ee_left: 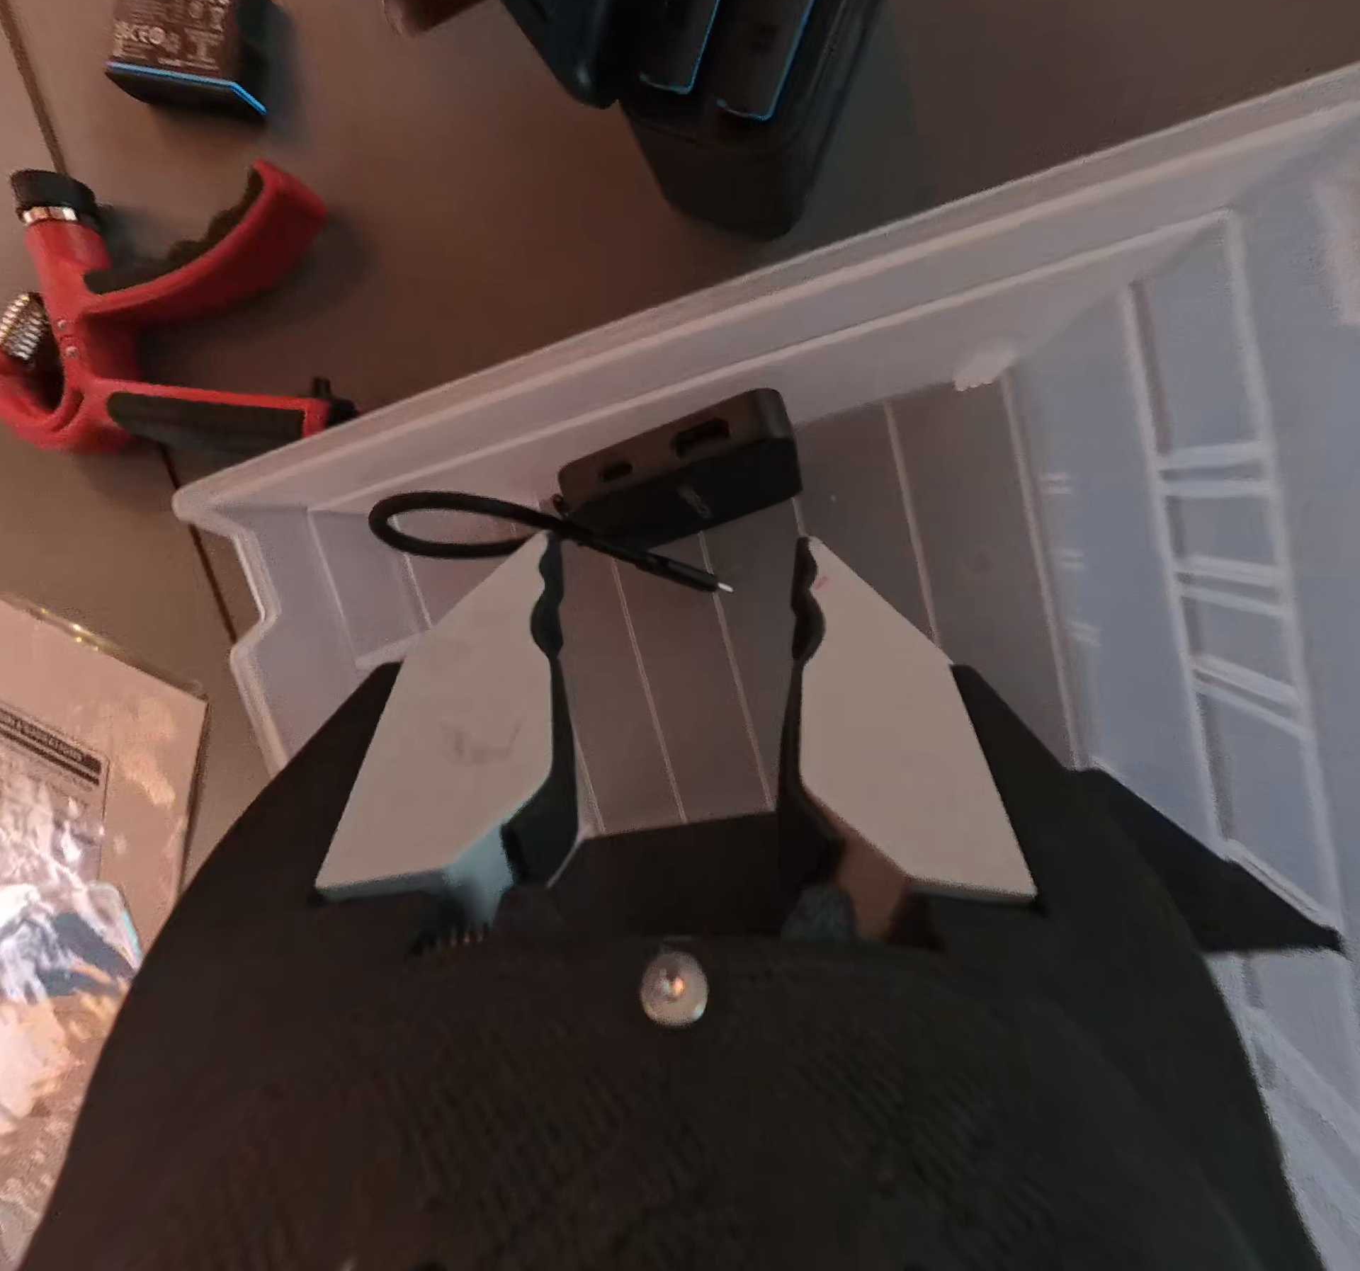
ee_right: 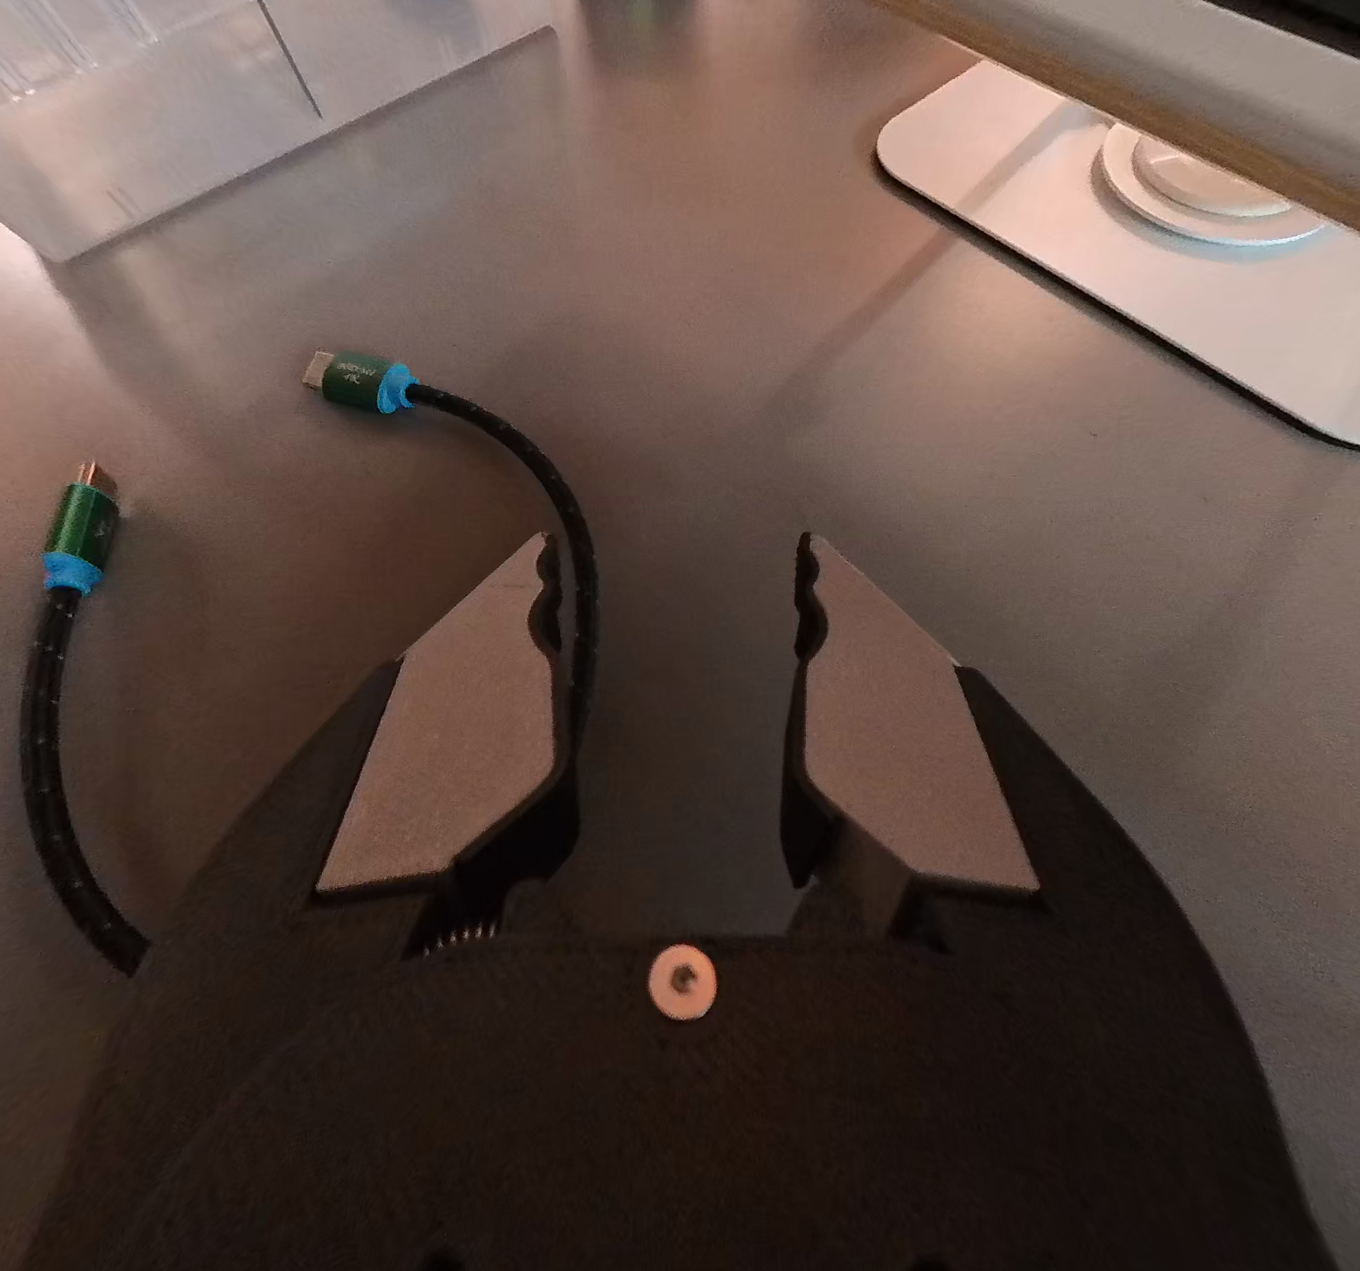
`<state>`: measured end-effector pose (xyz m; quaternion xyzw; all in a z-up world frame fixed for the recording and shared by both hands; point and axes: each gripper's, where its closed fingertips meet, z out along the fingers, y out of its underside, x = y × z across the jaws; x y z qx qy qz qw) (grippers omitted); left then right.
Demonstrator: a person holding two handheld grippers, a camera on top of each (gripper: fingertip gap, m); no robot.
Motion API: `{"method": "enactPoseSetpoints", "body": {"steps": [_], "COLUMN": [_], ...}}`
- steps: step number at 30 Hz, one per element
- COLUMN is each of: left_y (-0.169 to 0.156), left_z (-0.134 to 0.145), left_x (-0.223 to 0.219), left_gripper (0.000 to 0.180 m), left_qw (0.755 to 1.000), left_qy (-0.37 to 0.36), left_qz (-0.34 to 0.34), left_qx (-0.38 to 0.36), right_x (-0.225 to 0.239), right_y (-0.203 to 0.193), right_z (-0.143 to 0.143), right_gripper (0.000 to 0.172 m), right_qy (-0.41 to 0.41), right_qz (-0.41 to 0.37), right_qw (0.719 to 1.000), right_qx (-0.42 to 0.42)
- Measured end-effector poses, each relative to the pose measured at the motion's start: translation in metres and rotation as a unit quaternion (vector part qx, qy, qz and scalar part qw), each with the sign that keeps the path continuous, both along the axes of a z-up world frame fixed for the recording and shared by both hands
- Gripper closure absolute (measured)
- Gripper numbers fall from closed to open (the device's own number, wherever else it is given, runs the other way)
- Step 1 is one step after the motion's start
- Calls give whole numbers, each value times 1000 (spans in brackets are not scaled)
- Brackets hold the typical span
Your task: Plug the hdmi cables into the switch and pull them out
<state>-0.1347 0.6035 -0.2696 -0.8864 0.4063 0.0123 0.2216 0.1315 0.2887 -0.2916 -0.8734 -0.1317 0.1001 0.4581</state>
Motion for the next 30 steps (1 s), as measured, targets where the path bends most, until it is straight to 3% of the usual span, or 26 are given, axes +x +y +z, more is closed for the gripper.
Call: {"method": "enactPoseSetpoints", "body": {"steps": [5, 7, 11, 17, 21, 25, 28, 30], "left_y": [9, 8, 15, 12, 6, -14, -62, -108], "left_z": [-7, -13, -14, -5, 32, 94, 138, 149], "left_x": [22, 22, 17, 15, 14, 24, 59, 86], "left_gripper": [105, 98, 114, 114, 115, 115, 114, 114], "left_qw": [996, 996, 999, 999, 996, 988, 972, 956], "left_qy": [-77, -74, -40, -40, -56, -87, -89, -55], "left_qz": [20, 25, 25, 29, 24, -7, -104, -190], "left_qx": [-27, -43, -10, 12, 61, 129, 189, 218], "right_x": [-2, -2, -2, -1, -1, 0, 2, 4], "right_y": [0, 0, 0, -1, -2, -2, -2, -2], "right_z": [-1, -1, 0, 2, 3, 4, 7, 9], "right_gripper": [110, 110, 110, 110, 111, 111, 112, 112], "right_qy": [-4, -6, -5, -3, 0, 0, 0, 2], "right_qz": [6, 6, 3, 1, 0, -3, -8, -13], "right_qw": [1000, 1000, 1000, 1000, 1000, 1000, 1000, 1000], "right_qx": [-2, -1, 3, 7, 10, 13, 21, 28]}}
